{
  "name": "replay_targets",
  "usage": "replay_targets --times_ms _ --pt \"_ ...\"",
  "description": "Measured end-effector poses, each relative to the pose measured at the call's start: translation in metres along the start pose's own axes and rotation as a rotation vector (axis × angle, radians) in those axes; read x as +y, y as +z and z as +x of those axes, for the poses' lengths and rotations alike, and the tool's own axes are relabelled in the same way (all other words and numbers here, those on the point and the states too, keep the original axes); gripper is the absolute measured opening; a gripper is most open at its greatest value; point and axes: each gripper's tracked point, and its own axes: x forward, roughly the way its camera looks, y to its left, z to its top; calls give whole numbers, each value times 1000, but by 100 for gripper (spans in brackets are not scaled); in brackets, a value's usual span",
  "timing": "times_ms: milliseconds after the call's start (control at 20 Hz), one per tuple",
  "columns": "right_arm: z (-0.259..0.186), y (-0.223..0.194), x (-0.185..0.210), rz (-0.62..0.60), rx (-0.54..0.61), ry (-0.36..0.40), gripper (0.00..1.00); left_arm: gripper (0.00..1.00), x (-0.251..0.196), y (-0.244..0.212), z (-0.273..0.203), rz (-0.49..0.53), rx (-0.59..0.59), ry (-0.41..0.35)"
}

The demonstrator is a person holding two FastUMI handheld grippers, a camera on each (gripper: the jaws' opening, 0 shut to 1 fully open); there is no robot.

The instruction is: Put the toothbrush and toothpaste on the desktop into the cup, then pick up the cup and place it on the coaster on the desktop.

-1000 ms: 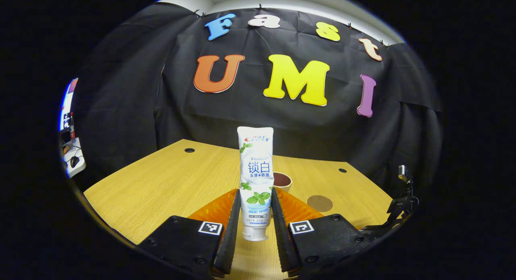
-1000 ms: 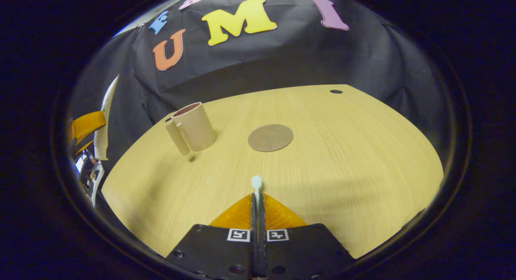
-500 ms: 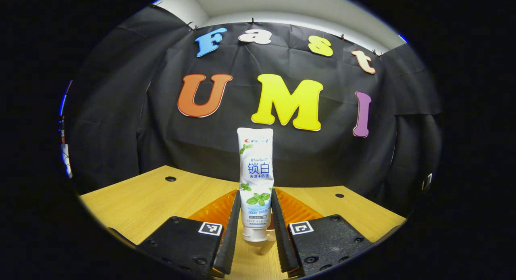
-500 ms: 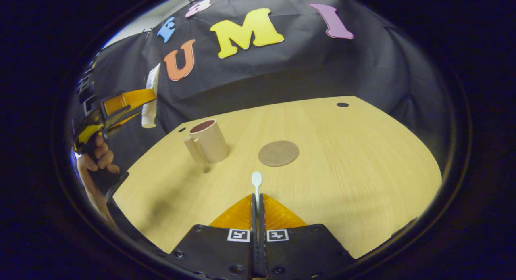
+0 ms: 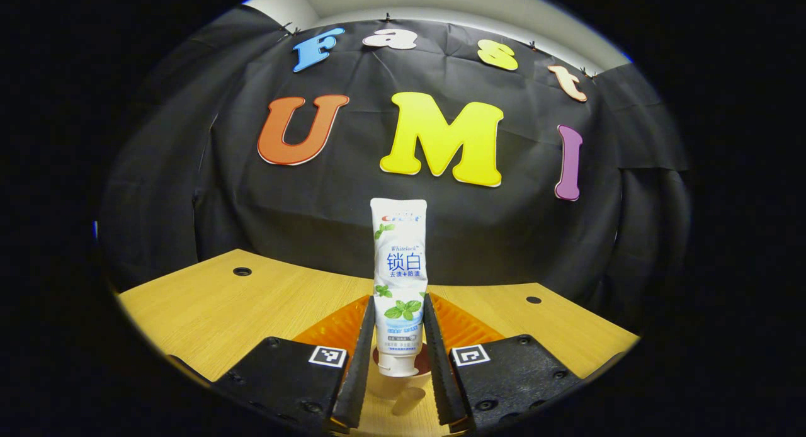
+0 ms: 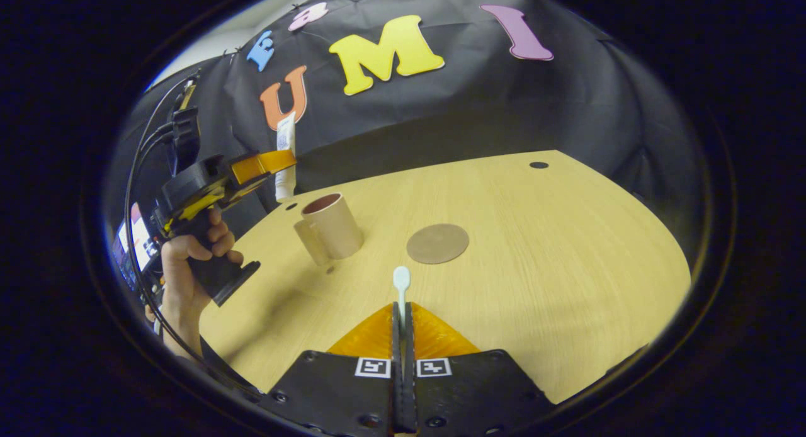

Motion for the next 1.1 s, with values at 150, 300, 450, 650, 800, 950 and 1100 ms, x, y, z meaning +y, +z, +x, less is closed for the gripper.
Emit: replay_targets --times_ms 150,300,450,650,800,950,1100 --pt "0 0 0 0 1 2 0 47 1 -6 8 5 14 -1" --pt "0 0 0 -3 1 -1 0 53 -1 -5 12 15 7 -5" --pt "1 -1 0 -3 5 -3 0 48 -1 -8 16 23 12 -5" --pt "0 -1 -1 -4 5 -6 0 49 -2 -7 18 22 6 -5" --pt "0 -2 -3 -3 4 -8 0 44 -5 2 18 38 -20 -18" --pt "2 0 0 -3 5 -1 0 46 -8 -6 15 70 1 -14" --pt "3 0 1 -18 1 10 0 46 -8 -8 15 58 5 -15"
